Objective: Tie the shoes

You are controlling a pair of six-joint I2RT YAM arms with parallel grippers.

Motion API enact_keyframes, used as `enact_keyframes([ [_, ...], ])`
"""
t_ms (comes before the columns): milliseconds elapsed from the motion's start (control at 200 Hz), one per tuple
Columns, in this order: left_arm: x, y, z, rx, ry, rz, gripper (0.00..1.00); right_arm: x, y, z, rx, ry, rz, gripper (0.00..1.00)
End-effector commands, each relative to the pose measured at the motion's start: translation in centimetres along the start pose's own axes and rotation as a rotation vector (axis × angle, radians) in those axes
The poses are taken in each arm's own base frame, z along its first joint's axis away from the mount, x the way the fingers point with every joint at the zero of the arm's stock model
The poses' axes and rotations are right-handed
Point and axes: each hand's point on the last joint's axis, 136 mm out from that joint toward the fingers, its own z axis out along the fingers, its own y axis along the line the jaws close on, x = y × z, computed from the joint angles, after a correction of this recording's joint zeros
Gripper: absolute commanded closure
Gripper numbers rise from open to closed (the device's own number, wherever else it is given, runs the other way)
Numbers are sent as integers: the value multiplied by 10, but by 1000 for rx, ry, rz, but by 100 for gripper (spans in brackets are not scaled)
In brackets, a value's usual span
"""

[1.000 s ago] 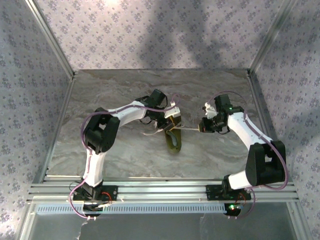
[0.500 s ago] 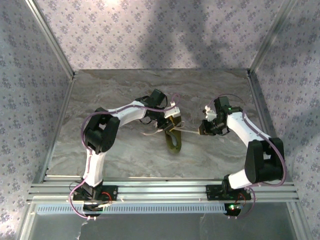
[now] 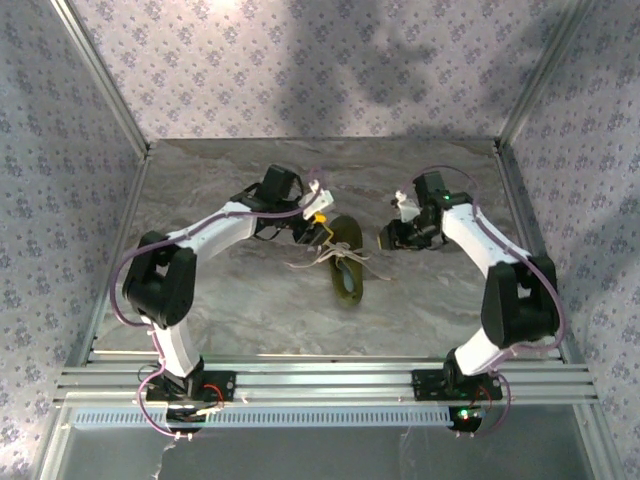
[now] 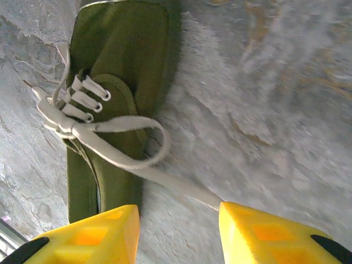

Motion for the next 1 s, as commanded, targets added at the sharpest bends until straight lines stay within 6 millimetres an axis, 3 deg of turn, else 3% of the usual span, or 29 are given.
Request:
enact_keyframes([
  [0, 22, 17, -2, -31, 14, -118, 48, -17, 15, 17, -41, 10, 2, 57],
  [240, 61, 35, 20, -30, 90, -262, 49, -26, 12, 46, -25, 51, 23, 57],
  [460, 70, 38, 41, -6, 112, -310, 49, -15, 5, 56, -13, 96, 37, 57],
  [850, 80, 24, 65, 38, 151, -323, 49, -4, 4, 75, -22, 141, 51, 57],
  [994, 88, 24, 77, 8, 188, -318, 50, -3, 1, 79, -13, 146, 48, 62],
])
